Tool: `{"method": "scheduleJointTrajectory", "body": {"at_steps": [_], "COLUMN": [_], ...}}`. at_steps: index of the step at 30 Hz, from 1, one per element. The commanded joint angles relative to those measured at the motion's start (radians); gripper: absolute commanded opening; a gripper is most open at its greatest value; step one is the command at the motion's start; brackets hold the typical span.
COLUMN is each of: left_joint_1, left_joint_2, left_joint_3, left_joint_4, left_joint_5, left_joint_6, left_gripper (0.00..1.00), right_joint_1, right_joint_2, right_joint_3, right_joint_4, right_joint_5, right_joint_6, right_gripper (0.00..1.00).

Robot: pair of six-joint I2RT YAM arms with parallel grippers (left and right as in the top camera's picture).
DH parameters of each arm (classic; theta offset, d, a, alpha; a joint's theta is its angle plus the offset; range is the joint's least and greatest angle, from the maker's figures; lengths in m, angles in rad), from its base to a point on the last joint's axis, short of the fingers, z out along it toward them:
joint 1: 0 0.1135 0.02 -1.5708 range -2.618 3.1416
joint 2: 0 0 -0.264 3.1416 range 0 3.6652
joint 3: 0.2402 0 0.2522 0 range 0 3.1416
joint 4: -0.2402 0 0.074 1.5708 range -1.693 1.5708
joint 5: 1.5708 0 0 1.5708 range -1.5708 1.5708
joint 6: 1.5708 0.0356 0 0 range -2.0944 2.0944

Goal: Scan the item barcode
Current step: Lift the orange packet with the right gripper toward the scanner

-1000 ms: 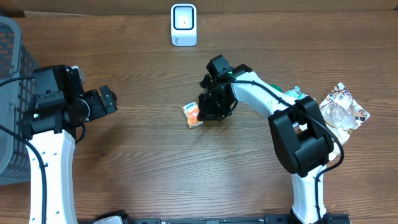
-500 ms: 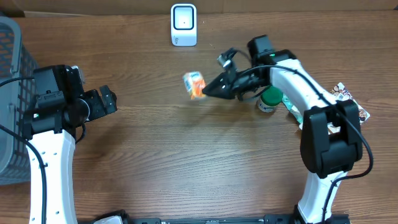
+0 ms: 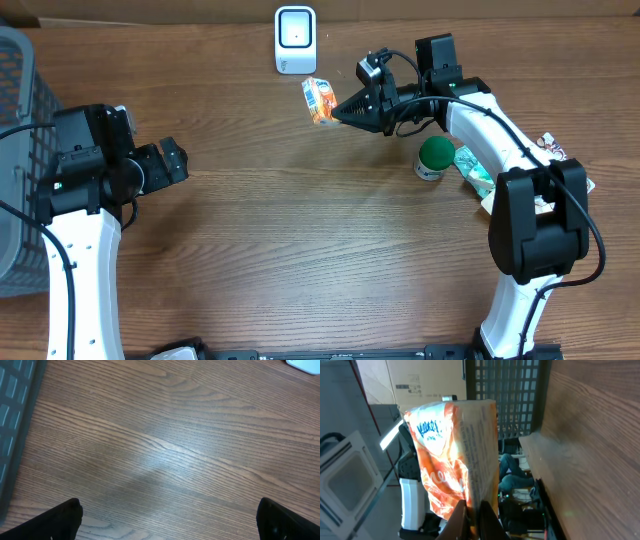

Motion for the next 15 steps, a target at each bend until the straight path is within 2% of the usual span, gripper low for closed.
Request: {"method": "scheduleJointTrajectory", "body": {"at_steps": [1,4,9,10,15], "left_joint_1": [0.0,0.0,0.0,0.0,0.0], "left_joint_2": [-0.016,-0.016,-0.016,-0.016,-0.016], "left_joint_3": [0.021,0.021,0.021,0.021,0.021], "left_joint_4": [0.002,0.002,0.002,0.002,0.002], "left_joint_5": [-0.006,-0.006,-0.006,-0.006,-0.006], "left_joint_6": [-0.006,-0.006,-0.006,-0.006,-0.006], "left_gripper": [1.0,1.0,0.99,1.0,0.99], "right_joint_1": [-0.002,0.012,0.082,0.114,0.204], "right_joint_2": [-0.027,-0.027,-0.027,-0.027,-0.027], "right_joint_3": [0.008,0.008,0.013,0.031,0.201], "right_joint_4": [0.047,0.022,-0.127,-0.202,-0.408], "right_joint_5": [0.029,0.232,0.649,0.789,1.137], "right_joint_6": [0.098,0.082,-0.005,-0.023,-0.066], "right_gripper": [0.04,0.04,0.04,0.04,0.04]}}
